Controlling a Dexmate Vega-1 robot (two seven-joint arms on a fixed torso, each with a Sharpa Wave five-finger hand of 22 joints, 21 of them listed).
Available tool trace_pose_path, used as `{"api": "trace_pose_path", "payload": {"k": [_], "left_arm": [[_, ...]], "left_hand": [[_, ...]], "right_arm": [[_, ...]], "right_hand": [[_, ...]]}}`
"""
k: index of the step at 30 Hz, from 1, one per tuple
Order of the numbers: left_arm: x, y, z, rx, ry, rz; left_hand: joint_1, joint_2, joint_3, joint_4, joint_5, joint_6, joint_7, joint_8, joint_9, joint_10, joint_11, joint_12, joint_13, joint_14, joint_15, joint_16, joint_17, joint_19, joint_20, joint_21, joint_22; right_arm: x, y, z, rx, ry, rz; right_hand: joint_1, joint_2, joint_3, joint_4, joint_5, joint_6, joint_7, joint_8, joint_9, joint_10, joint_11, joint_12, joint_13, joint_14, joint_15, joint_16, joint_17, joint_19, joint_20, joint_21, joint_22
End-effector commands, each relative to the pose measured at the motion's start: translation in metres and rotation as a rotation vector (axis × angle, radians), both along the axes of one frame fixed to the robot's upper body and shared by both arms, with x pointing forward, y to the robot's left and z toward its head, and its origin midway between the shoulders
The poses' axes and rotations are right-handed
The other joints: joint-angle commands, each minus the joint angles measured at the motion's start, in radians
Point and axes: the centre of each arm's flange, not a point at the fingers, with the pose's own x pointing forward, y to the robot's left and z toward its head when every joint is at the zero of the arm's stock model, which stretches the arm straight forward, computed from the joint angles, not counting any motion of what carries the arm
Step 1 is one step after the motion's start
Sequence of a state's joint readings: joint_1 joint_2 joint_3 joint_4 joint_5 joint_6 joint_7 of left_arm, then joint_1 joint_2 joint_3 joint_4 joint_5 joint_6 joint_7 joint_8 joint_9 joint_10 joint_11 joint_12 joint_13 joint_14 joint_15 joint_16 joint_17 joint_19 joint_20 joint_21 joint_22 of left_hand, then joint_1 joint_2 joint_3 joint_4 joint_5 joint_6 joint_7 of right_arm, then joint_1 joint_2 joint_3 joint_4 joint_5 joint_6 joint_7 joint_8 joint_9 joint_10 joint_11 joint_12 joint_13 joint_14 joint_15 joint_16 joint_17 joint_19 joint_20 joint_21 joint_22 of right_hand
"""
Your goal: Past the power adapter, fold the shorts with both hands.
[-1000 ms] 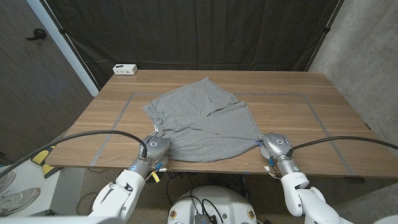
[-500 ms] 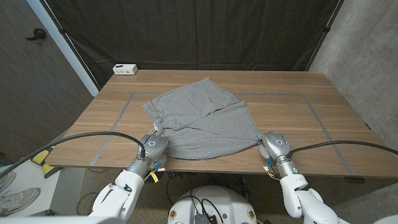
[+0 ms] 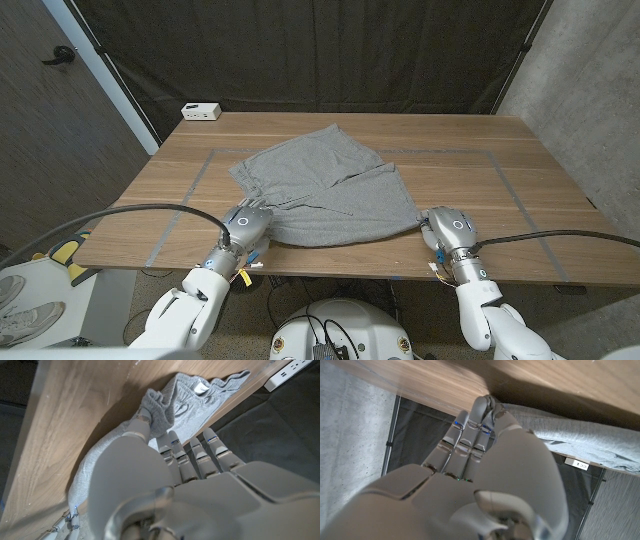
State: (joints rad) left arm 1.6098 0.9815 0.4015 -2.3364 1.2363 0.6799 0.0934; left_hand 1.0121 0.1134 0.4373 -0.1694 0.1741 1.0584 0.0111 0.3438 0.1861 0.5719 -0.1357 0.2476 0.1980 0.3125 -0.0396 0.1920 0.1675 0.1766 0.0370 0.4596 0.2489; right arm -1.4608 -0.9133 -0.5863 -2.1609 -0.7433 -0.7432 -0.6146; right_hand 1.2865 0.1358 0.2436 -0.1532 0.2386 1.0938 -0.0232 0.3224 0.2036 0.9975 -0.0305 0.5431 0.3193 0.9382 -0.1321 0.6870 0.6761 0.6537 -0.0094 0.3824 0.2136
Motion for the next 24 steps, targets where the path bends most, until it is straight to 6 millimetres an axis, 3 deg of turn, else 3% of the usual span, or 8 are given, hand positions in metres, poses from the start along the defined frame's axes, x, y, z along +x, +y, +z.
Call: {"api": "trace_pose_path", "payload": {"k": [1, 13, 24], "left_arm": [[-0.007, 0.003, 0.017, -0.041, -0.025, -0.04], [-0.018, 0.015, 0.034, -0.171, 0.039, -0.108], [-0.034, 0.03, 0.053, -0.143, -0.022, -0.07]], "left_hand": [[0.032, 0.008, 0.008, -0.008, 0.008, 0.03, 0.027, 0.094, 0.108, 0.008, 0.002, -0.005, 0.003, 0.008, -0.08, -0.003, 0.0, -0.004, -0.008, 0.006, 0.003], [0.054, -0.02, 0.033, -0.014, 0.041, 0.092, 0.068, 0.155, 0.15, 0.022, 0.011, -0.013, 0.002, 0.008, -0.074, -0.008, 0.004, -0.014, -0.014, 0.021, 0.006], [0.056, -0.029, 0.047, -0.009, 0.058, 0.075, 0.061, 0.165, 0.169, 0.011, 0.0, -0.023, 0.002, -0.002, -0.075, -0.01, 0.007, -0.019, -0.013, 0.028, 0.008]], "right_arm": [[-0.012, -0.009, 0.009, 0.03, -0.08, -0.01], [-0.014, -0.012, 0.022, 0.055, -0.121, 0.027], [-0.022, -0.01, 0.035, 0.059, -0.114, 0.076]], "right_hand": [[-0.008, -0.016, 0.008, -0.002, 0.002, 0.011, 0.003, 0.007, -0.001, 0.054, 0.02, 0.06, 0.098, 0.012, -0.069, -0.009, 0.002, -0.002, 0.008, 0.005, -0.001], [-0.014, -0.02, 0.025, -0.003, -0.001, 0.013, 0.004, 0.0, -0.003, 0.044, 0.022, 0.061, 0.11, 0.011, -0.07, -0.031, 0.0, -0.009, 0.01, 0.007, -0.004], [-0.019, -0.038, 0.042, -0.009, -0.009, 0.035, 0.013, 0.004, -0.001, 0.063, 0.027, 0.071, 0.121, 0.03, -0.059, -0.043, -0.002, -0.013, 0.016, 0.011, -0.006]]}}
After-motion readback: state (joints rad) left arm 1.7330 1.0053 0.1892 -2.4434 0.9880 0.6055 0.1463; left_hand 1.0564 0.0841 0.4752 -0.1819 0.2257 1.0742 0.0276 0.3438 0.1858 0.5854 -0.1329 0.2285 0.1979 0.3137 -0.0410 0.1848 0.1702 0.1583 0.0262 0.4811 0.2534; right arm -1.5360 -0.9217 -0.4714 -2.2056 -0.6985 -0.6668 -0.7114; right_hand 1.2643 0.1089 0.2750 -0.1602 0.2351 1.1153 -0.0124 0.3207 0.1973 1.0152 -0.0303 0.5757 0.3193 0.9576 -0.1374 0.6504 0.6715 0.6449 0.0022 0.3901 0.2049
